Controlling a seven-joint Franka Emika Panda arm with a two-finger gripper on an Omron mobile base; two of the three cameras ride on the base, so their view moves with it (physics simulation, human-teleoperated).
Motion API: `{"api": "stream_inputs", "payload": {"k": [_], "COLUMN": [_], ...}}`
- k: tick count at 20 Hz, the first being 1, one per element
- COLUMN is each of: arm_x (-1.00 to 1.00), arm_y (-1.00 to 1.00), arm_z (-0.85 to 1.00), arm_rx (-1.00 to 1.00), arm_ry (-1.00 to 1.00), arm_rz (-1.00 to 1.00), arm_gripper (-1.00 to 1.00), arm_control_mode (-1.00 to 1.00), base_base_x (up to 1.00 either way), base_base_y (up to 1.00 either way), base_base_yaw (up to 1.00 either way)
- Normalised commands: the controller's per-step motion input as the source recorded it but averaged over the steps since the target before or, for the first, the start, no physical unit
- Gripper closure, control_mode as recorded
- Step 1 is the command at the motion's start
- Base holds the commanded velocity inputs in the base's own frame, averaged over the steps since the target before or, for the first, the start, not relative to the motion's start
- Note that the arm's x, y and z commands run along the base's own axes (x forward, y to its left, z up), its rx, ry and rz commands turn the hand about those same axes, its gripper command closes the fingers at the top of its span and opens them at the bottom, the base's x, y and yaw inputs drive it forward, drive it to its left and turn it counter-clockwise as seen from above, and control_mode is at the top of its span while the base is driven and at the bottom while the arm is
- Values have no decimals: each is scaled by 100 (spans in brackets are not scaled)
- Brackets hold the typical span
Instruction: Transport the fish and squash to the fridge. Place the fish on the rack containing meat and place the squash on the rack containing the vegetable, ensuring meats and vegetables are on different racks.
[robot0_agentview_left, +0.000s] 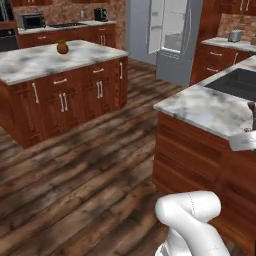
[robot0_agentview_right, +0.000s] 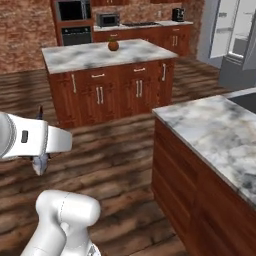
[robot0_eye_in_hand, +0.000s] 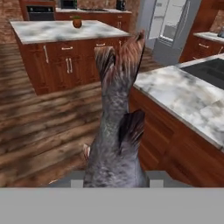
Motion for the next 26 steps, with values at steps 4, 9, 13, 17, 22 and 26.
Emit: {"api": "stream_inputs", "payload": {"k": [4,9,13,17,22,26], "arm_x": [0,0,0,0,0,0], "arm_y": [0,0,0,0,0,0], "arm_z": [0,0,0,0,0,0], "arm_rx": [0,0,0,0,0,0], "arm_ry": [0,0,0,0,0,0], "arm_rz": [0,0,0,0,0,0], "arm_gripper": [100,100,100,100,100,100], "arm_control_mode": [100,100,100,100,100,100], "base_base_x": [100,100,100,100,100,100], "base_base_y": [100,100,100,100,100,100], "base_base_yaw": [-42,-41,-41,-41,-39,-37]}}
